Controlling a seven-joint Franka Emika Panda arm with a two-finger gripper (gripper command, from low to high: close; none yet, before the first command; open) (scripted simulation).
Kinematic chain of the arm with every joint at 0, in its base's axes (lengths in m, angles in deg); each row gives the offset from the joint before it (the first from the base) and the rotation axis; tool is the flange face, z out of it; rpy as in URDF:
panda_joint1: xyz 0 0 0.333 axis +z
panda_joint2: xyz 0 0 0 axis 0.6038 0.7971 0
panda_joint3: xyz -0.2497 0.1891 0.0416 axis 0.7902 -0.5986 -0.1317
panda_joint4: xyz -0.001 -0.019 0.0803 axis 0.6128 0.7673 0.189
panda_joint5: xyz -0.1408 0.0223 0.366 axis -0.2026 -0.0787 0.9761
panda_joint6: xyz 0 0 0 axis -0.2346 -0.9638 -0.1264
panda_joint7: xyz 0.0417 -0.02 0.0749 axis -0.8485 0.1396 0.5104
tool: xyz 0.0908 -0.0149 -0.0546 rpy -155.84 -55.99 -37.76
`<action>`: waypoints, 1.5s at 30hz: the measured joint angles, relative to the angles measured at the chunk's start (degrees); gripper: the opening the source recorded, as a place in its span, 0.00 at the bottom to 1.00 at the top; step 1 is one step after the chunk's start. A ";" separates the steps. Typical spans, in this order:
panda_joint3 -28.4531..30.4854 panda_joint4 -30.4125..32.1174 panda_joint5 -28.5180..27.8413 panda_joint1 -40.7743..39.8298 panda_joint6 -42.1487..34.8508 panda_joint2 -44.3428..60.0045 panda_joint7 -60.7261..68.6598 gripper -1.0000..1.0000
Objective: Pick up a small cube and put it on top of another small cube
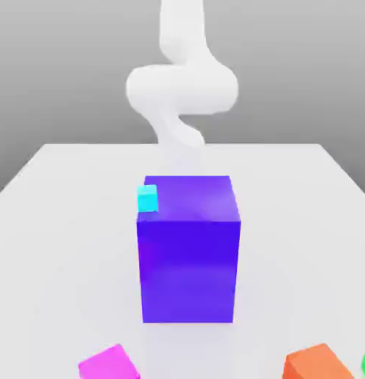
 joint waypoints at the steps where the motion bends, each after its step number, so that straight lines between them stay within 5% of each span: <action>1: 1.32 -0.08 0.79 1.03 0.47 2.25 2.04 0.50; 19: 13.93 -1.40 15.60 8.33 7.97 39.84 37.12 0.50; 30: 15.15 -1.41 11.36 5.93 14.96 58.89 49.33 0.50; 34: 12.44 -2.63 13.75 3.50 20.91 66.89 52.45 0.50; 35: 11.62 -2.92 14.55 2.83 22.20 68.55 53.07 0.00; 45: 13.81 -1.95 11.58 4.44 18.08 63.41 50.99 0.00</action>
